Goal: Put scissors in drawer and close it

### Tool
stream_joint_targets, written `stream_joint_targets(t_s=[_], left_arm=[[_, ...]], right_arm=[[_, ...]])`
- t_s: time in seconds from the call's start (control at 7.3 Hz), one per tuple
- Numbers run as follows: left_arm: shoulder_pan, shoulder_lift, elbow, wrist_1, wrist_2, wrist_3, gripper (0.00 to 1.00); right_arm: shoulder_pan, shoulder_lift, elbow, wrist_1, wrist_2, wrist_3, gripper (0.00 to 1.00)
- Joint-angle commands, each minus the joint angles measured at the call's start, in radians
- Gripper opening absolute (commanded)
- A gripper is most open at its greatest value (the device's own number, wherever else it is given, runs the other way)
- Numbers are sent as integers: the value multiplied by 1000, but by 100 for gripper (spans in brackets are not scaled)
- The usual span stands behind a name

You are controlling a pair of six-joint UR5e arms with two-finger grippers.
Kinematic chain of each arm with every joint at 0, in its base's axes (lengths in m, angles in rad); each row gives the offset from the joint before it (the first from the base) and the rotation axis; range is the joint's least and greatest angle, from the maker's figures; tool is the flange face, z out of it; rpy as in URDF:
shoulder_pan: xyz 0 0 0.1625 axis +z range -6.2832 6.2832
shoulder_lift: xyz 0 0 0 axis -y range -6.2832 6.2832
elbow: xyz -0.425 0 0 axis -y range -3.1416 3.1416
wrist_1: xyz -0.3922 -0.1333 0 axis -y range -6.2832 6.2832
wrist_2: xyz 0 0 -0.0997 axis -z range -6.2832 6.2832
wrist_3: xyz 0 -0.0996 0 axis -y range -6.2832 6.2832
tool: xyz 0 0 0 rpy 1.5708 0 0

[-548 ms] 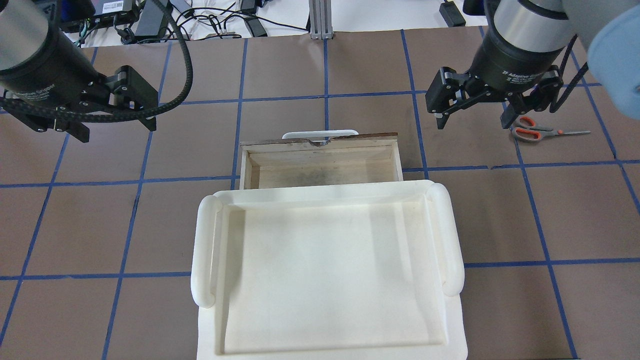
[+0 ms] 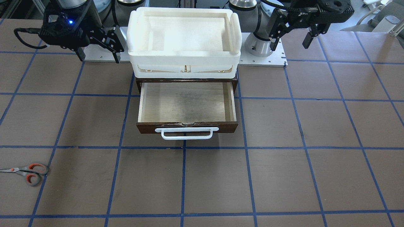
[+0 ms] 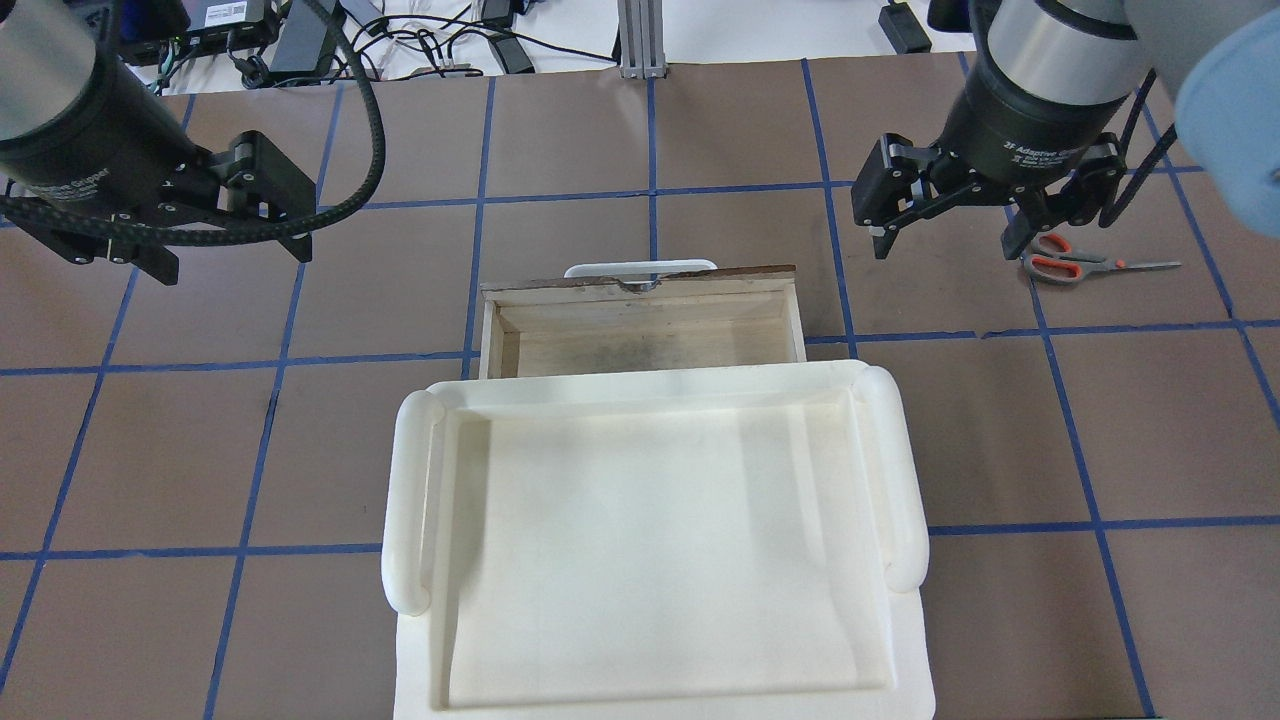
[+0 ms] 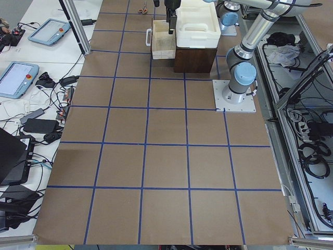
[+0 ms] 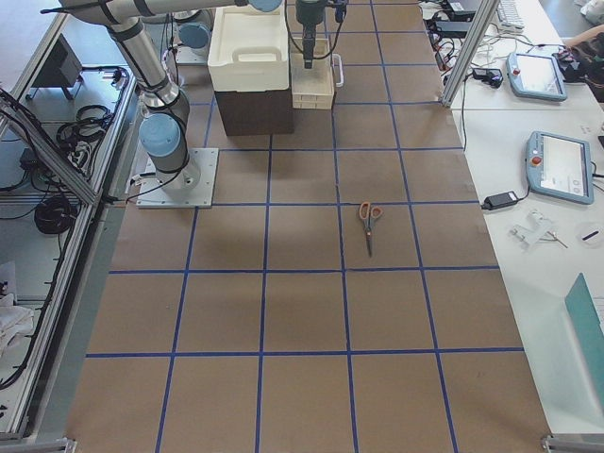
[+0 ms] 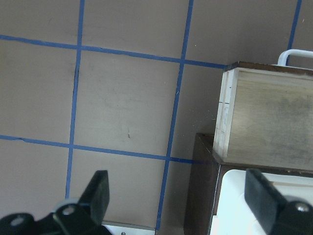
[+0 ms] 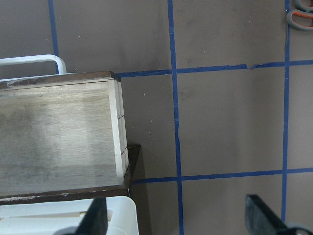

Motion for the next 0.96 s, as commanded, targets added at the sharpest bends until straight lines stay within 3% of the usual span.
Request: stream_joint_targets(t_s=[0.0, 0.82], left_arm=[[0, 0, 0, 0, 0, 0, 100], [1, 2, 0, 0, 6, 2, 100]], right_arm=[[0, 5, 0, -7, 0, 3, 100], [-6, 11, 0, -13, -2, 4, 100]])
